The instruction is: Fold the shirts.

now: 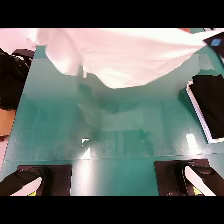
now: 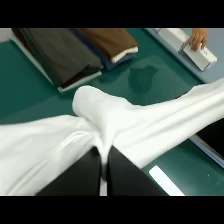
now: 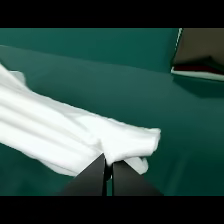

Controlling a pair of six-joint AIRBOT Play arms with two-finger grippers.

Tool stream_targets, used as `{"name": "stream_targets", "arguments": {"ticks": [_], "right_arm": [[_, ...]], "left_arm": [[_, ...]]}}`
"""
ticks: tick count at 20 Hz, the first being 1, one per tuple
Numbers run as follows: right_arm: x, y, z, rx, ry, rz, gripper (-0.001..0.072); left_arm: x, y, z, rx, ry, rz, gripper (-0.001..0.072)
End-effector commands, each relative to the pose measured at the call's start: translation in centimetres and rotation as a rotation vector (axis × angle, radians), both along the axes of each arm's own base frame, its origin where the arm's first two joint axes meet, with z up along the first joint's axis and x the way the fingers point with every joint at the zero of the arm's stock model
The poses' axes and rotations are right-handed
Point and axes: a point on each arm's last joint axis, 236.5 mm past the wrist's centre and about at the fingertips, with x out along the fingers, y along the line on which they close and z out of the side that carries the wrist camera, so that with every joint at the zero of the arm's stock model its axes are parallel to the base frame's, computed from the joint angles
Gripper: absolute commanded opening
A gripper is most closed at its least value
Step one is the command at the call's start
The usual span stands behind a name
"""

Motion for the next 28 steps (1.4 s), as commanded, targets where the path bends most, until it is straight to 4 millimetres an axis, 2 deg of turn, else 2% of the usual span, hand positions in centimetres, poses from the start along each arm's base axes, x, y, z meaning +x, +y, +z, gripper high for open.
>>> {"name": "stream_targets", "arguments": {"ticks": [1,2,4,6,7,9,12,14,15,17,19,20,21,22,25,27,28], "right_arm": [[-2.2,-0.6,2.8,-0.011,-0.037,-0.033,0.0020],[-2.1,-0.7,2.5,-0.004,-0.024,-0.036,0.0019],[-1.5,-0.7,0.4,0.021,0.073,-0.034,0.0019],[-0.6,-0.6,-2.8,0.022,0.205,-0.008,0.0019],[0.1,-0.4,-4.7,0.027,0.269,0.006,0.0019],[2.1,-0.2,-9.5,0.052,0.386,0.012,0.0019],[4.7,-1.7,-18.7,0.015,0.563,-0.073,0.0019],[5.7,-1.5,-22.9,0.001,0.637,-0.075,0.0019],[6.1,-1.1,-24.3,0.002,0.660,-0.069,0.0020],[6.8,-0.5,-26.0,0.000,0.687,-0.061,0.0020],[7.3,-0.2,-26.6,-0.003,0.701,-0.052,0.0019],[7.4,-0.2,-26.6,-0.003,0.702,-0.052,0.0020],[7.6,-0.3,-26.5,-0.003,0.698,-0.053,0.0020],[7.5,-0.3,-26.5,-0.004,0.695,-0.053,0.0020],[7.3,-0.4,-26.6,-0.012,0.704,-0.053,0.0020],[7.3,-0.4,-26.6,-0.012,0.703,-0.051,0.0020],[7.3,-0.4,-26.6,-0.012,0.703,-0.051,0.0020]], "left_arm": [[-4.2,1.5,3.3,0.017,-0.098,0.008,0.0026],[-3.9,1.4,2.2,0.040,-0.067,0.004,0.0026],[-2.0,0.9,-1.1,0.088,0.023,-0.005,0.0026],[0.6,0.2,-6.1,0.138,0.153,-0.015,0.0027],[2.0,-0.2,-9.4,0.163,0.234,-0.023,0.0027],[4.9,-0.9,-16.5,0.217,0.384,-0.036,0.0027],[8.1,-1.7,-27.0,0.305,0.584,-0.066,0.0027],[9.4,-2.1,-31.8,0.331,0.680,-0.075,0.0028],[9.8,-2.2,-33.7,0.340,0.719,-0.078,0.0028],[10.1,-2.2,-35.8,0.351,0.762,-0.081,0.0028],[10.4,-1.6,-35.9,0.379,0.752,-0.065,0.0031],[10.5,-1.0,-35.8,0.395,0.743,-0.054,0.0171],[10.6,-0.1,-35.6,0.399,0.747,-0.031,0.0466],[10.8,1.1,-35.3,0.384,0.765,-0.002,0.0495],[11.6,5.4,-35.0,0.337,0.811,0.091,0.0500],[12.2,8.1,-35.7,0.283,0.859,0.174,0.0500],[12.4,9.0,-36.7,0.264,0.882,0.206,0.0500]]}}
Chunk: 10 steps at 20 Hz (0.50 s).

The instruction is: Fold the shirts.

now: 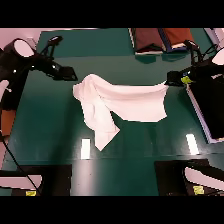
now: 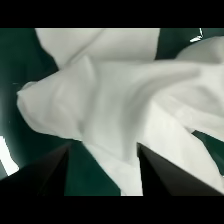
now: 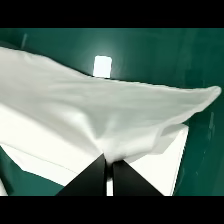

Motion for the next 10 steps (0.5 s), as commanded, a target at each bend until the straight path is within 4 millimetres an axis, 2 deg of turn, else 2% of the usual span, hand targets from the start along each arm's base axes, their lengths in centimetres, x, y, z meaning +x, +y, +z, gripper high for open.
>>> {"name": "stream_targets", "arguments": {"ticks": [1,3,6,10], "right_arm": [[0.0,0.0,-0.2,-0.001,0.004,0.001,0.0020],[0.0,0.0,-0.2,-0.001,0.004,0.001,0.0020],[0.0,0.1,-0.2,-0.001,0.005,0.001,0.0020],[0.0,0.1,-0.2,0.001,0.005,0.001,0.0020]], "left_arm": [[0.5,3.8,-2.4,-0.011,0.055,0.134,0.0500],[0.2,4.0,-5.7,-0.012,0.084,0.167,0.0500],[0.5,2.9,-9.6,-0.080,0.118,0.199,0.0501],[1.7,1.2,-12.1,-0.144,0.131,0.211,0.0500]]}}
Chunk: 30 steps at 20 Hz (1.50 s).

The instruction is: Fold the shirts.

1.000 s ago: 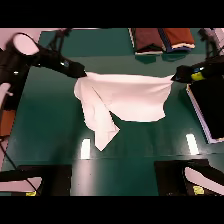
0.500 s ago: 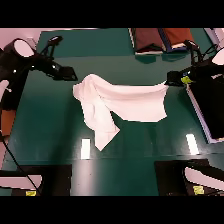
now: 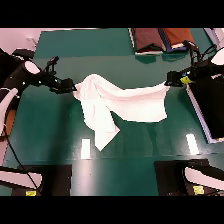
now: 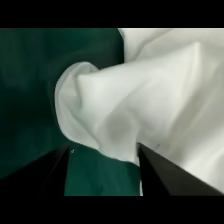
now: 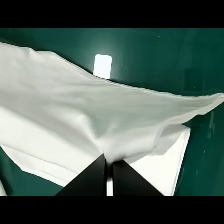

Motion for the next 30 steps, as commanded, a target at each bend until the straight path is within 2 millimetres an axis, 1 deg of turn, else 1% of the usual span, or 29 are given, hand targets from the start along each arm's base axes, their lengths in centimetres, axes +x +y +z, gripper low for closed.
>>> {"name": "stream_targets", "arguments": {"ticks": [1,4,5,6,7,8,9,10,11,12,13,14,15,16,17,18,19,20,21,22,24,25,27,28,29,30], "right_arm": [[0.0,0.0,0.0,0.001,0.002,0.000,0.0020],[0.0,0.0,0.0,0.002,0.002,0.000,0.0020],[0.0,0.0,0.0,0.002,0.000,-0.001,0.0020],[0.0,0.0,0.0,0.002,0.000,-0.001,0.0020],[0.0,0.0,0.1,0.002,-0.002,0.000,0.0020],[0.0,0.0,0.4,0.001,-0.013,-0.001,0.0020],[0.2,0.0,1.3,-0.001,-0.045,-0.006,0.0020],[0.4,-0.1,2.6,-0.002,-0.094,-0.014,0.0020],[0.7,-0.3,4.8,-0.008,-0.165,-0.024,0.0020],[0.9,-0.4,7.4,-0.010,-0.240,-0.030,0.0020],[0.9,-0.4,10.7,-0.012,-0.325,-0.032,0.0020],[0.6,-0.4,13.9,-0.015,-0.404,-0.031,0.0020],[0.0,-0.3,17.3,-0.017,-0.485,-0.031,0.0020],[-0.9,-0.3,20.9,-0.020,-0.570,-0.031,0.0020],[-2.1,-0.2,24.2,-0.023,-0.652,-0.031,0.0020],[-3.6,-0.2,27.1,-0.026,-0.723,-0.030,0.0020],[-5.0,-0.4,29.3,-0.044,-0.777,-0.032,0.0020],[-6.3,-1.0,31.0,-0.078,-0.819,-0.040,0.0020],[-7.8,-1.5,32.5,-0.112,-0.852,-0.048,0.0020],[-9.0,-2.2,33.5,-0.149,-0.873,-0.062,0.0020],[-11.0,-3.4,34.6,-0.200,-0.880,-0.091,0.0019],[-11.9,-3.7,34.8,-0.214,-0.875,-0.096,0.0020],[-12.8,-3.9,34.8,-0.231,-0.851,-0.094,0.0019],[-13.0,-3.9,34.7,-0.235,-0.832,-0.089,0.0020],[-13.0,-3.9,34.4,-0.237,-0.811,-0.084,0.0020],[-12.7,-3.9,34.0,-0.239,-0.786,-0.078,0.0019]], "left_arm": [[1.4,-1.0,-2.1,-0.039,-0.017,0.038,0.0499],[1.9,-1.1,-2.0,-0.038,-0.039,0.049,0.0490],[1.9,-1.0,-2.1,-0.037,-0.037,0.047,0.0297],[1.8,-1.1,-2.0,-0.038,-0.035,0.044,0.0076],[1.7,-1.2,-1.8,-0.040,-0.036,0.043,0.0028],[1.7,-1.2,-1.1,-0.042,-0.043,0.035,0.0027],[2.0,-1.0,0.7,-0.045,-0.068,0.029,0.0026],[2.6,-0.5,3.3,-0.042,-0.123,0.028,0.0026],[3.4,0.4,7.3,-0.028,-0.215,0.034,0.0026],[3.9,1.2,12.0,-0.010,-0.320,0.039,0.0026],[3.9,2.1,17.4,0.005,-0.436,0.046,0.0026],[3.1,2.9,23.6,0.022,-0.567,0.049,0.0026],[1.5,3.5,29.8,0.041,-0.701,0.055,0.0027],[-0.7,3.9,35.3,0.067,-0.824,0.059,0.0027],[-3.6,4.3,40.7,0.091,-0.950,0.066,0.0027],[-6.6,4.4,45.1,0.099,-1.056,0.073,0.0027],[-9.8,4.4,48.8,0.104,-1.149,0.079,0.0027],[-13.2,4.4,52.1,0.103,-1.240,0.083,0.0027],[-16.2,4.3,54.4,0.102,-1.308,0.086,0.0027],[-19.0,4.2,56.3,0.102,-1.367,0.087,0.0027],[-22.9,4.1,58.4,0.104,-1.437,0.082,0.0026],[-24.3,4.0,59.1,0.105,-1.463,0.079,0.0026],[-25.7,3.9,60.3,0.108,-1.498,0.076,0.0026],[-25.8,4.0,60.6,0.111,-1.507,0.081,0.0026],[-25.4,4.3,60.4,0.125,-1.499,0.087,0.0026],[-24.3,4.5,59.7,0.145,-1.470,0.088,0.0026]]}}
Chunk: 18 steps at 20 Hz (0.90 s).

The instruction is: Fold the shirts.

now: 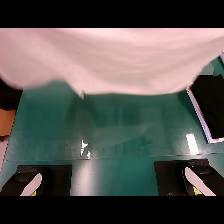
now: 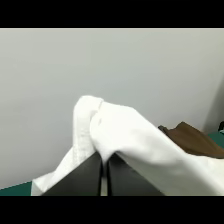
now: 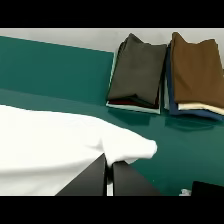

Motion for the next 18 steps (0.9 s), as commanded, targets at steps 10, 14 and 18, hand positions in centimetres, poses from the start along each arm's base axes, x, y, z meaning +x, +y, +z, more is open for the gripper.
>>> {"name": "stream_targets", "arguments": {"ticks": [10,14,18], "right_arm": [[9.7,-1.0,-19.7,0.009,0.787,-0.009,0.0019],[15.2,-1.1,-29.9,0.035,1.012,-0.018,0.0020],[19.7,-0.9,-35.8,0.057,1.023,-0.026,0.0026]], "left_arm": [[24.1,-0.8,-34.1,0.058,0.997,-0.077,0.0026],[27.7,-1.9,-47.7,0.054,1.274,-0.113,0.0027],[29.6,-1.5,-51.1,0.037,1.297,-0.088,0.0030]]}}
